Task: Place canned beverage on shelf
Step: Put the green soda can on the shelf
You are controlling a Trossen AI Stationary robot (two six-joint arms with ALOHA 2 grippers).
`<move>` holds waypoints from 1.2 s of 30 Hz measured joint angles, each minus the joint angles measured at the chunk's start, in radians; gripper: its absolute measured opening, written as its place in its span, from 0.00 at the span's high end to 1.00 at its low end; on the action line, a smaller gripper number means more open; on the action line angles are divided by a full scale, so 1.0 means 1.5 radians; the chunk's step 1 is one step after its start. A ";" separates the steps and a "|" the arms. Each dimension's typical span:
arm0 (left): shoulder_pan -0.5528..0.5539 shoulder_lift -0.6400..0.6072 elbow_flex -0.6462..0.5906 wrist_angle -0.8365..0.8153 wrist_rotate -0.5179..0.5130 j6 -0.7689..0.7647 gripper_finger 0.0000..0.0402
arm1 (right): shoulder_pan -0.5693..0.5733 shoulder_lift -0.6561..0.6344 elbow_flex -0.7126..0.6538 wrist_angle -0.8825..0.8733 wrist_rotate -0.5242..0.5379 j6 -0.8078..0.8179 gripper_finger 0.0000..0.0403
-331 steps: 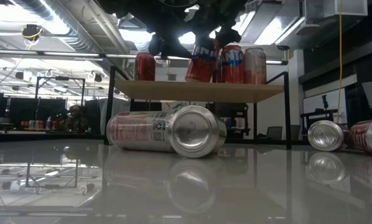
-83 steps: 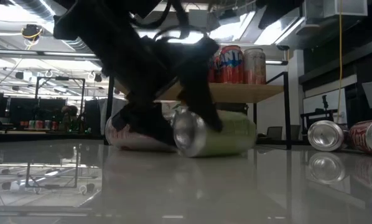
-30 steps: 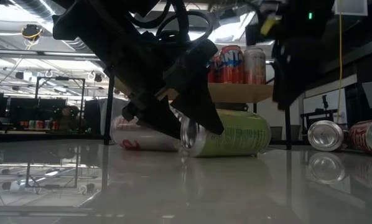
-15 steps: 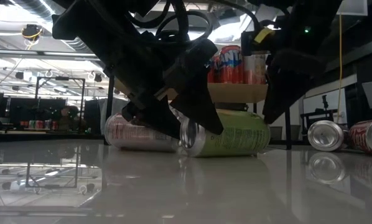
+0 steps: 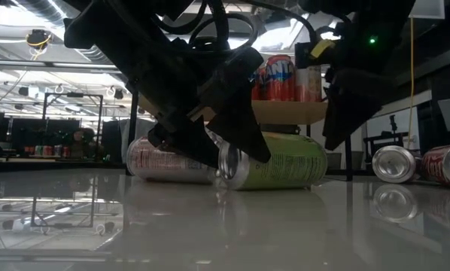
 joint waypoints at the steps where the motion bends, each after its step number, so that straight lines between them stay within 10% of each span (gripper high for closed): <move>1: 0.000 0.000 0.000 0.000 0.000 0.000 0.19 | 0.000 0.000 0.000 0.007 0.003 -0.001 0.10; 36: 0.001 0.004 0.000 0.022 0.001 0.034 0.19 | 0.000 0.030 -0.001 0.102 -0.113 -0.093 0.10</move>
